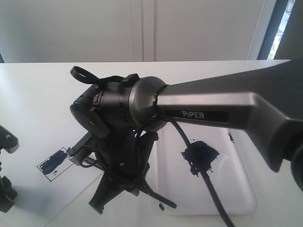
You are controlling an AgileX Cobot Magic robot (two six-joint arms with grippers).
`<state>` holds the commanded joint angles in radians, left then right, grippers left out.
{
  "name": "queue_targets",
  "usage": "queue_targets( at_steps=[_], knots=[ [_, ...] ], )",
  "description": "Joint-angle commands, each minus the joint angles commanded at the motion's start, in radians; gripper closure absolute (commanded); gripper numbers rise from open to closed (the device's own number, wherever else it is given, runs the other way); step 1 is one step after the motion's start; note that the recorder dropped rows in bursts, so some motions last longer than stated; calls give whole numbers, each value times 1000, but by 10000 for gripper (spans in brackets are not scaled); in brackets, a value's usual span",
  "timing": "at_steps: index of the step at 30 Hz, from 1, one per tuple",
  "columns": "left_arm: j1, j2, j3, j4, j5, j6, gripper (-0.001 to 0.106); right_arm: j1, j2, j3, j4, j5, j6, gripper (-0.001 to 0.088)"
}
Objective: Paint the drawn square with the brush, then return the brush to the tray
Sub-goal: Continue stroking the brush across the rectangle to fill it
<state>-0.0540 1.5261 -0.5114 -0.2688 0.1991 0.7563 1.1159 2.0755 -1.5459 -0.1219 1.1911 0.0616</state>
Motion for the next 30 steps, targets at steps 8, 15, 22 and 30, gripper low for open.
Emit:
queue_targets(
  at_steps=[8,15,22,30],
  knots=[
    [0,0,0,-6,-4,0,555,4,0,0,61,30,-62,868],
    [0,0,0,-6,-4,0,555,40,0,0,78,30,-85,868],
    [0,0,0,-9,-4,0,555,64,0,0,99,30,-89,868],
    [0,0,0,-9,-4,0,555,64,0,0,122,30,-100,868]
  ],
)
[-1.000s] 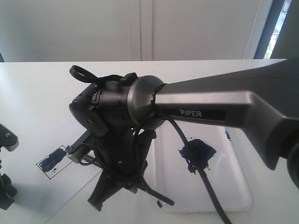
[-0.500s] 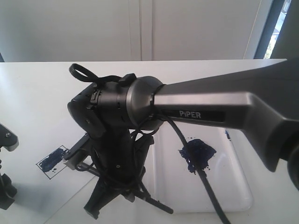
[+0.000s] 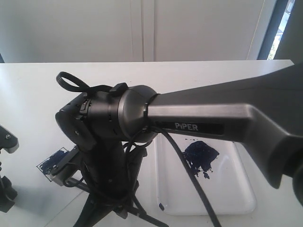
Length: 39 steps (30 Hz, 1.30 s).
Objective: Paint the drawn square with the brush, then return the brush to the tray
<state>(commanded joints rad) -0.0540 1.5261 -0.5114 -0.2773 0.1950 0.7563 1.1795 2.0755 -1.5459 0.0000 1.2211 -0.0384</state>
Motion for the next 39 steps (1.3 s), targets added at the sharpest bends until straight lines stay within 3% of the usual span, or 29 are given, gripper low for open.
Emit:
queue_targets(
  at_steps=[28,39],
  knots=[
    [0,0,0,-2,0,0,555,-6,0,0,-84,0,28,868],
    [0,0,0,-6,0,0,555,-49,-24,0,-99,0,38,868]
  ],
)
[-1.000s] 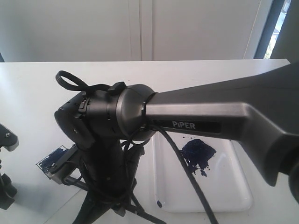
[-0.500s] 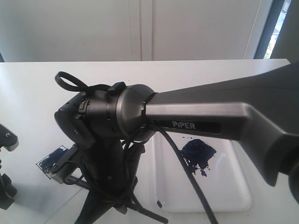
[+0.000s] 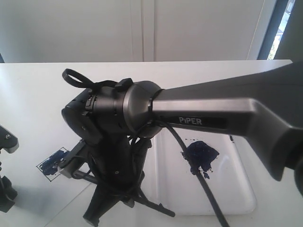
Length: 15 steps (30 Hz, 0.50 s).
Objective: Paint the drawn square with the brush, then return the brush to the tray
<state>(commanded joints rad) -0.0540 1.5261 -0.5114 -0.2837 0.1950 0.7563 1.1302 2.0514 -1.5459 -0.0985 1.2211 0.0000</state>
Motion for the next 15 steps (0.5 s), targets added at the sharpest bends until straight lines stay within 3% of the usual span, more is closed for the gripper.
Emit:
queue_targets(
  at_steps=[11,15],
  knots=[
    [0,0,0,0,0,-2,555,-17,-20,10,-30,0,0,868],
    [0,0,0,0,0,-4,555,-17,-77,82,-32,0,-11,868]
  ],
)
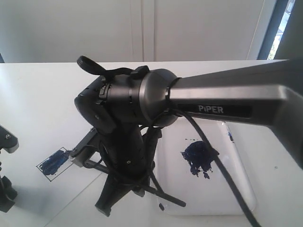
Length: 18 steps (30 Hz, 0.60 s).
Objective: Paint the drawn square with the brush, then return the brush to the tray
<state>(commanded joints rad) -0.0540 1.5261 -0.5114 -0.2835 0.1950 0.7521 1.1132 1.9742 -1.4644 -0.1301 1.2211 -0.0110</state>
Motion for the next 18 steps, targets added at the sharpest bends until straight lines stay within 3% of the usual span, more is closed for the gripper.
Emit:
queue_targets(
  at_steps=[5,18],
  knots=[
    [0,0,0,0,0,0,555,-66,-32,7,185,0,-61,868],
    [0,0,0,0,0,-16,555,-78,-37,7,231,0,-68,868]
  ],
)
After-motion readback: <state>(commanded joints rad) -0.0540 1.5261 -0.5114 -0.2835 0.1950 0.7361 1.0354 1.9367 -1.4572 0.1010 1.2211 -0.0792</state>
